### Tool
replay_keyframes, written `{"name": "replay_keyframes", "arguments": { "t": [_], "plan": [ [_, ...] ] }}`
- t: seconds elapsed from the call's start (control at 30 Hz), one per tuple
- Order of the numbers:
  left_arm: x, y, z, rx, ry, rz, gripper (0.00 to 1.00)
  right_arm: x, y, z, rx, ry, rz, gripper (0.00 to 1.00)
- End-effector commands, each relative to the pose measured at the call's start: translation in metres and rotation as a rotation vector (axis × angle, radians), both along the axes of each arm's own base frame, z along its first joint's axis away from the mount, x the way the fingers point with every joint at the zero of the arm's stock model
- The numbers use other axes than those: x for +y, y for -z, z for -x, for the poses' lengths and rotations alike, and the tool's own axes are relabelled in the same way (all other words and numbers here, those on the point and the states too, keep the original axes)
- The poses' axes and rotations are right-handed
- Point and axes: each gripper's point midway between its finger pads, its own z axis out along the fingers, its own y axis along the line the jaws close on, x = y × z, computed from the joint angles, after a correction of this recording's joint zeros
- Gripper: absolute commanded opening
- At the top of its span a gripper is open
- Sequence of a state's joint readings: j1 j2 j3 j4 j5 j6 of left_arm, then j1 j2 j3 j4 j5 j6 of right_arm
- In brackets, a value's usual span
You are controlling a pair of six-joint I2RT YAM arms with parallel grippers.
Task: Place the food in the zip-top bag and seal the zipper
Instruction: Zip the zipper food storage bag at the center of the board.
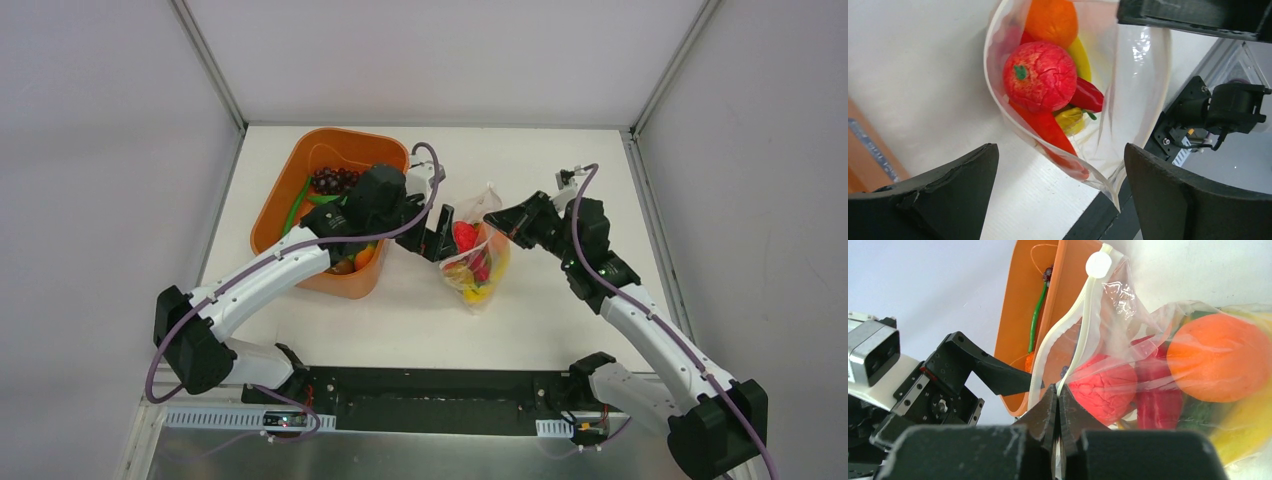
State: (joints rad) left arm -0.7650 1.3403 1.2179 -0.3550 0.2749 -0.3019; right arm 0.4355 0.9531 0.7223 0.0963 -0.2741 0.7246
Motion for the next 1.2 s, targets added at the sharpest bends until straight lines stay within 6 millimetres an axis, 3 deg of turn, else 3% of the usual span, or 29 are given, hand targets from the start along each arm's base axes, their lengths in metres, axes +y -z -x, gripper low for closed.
{"name": "replay_keyframes", "arguments": {
  "t": [0.0,0.33,0.47,0.73,1.0,1.17],
  "plan": [
    [-0.023,-0.017,0.012,-0.027,0.083,0.102,0.97,0.003,-0.022,-0.006,-0.068,0.001,-0.036,0.0],
    [-0.024,-0.043,0.025,-0.097,0.145,0.186,0.99,0.001,-0.018,-0.007,-0.054,0.012,-0.029,0.0],
    [-0.033,-0.032,0.039,-0.027,0.241,0.161,0.99,0.002,-0.016,-0.008,-0.046,0.012,-0.03,0.0],
    [-0.023,-0.007,0.039,-0.031,0.205,0.001,0.97,0.002,-0.018,-0.009,-0.047,0.015,-0.034,0.0],
    [-0.036,-0.002,0.032,-0.053,0.172,-0.022,0.77,0.005,-0.02,-0.008,-0.042,-0.001,-0.048,0.0],
    [-0.043,-0.004,0.025,-0.072,0.142,-0.01,0.53,0.004,-0.021,-0.007,-0.046,0.0,-0.046,0.0]
  ]
}}
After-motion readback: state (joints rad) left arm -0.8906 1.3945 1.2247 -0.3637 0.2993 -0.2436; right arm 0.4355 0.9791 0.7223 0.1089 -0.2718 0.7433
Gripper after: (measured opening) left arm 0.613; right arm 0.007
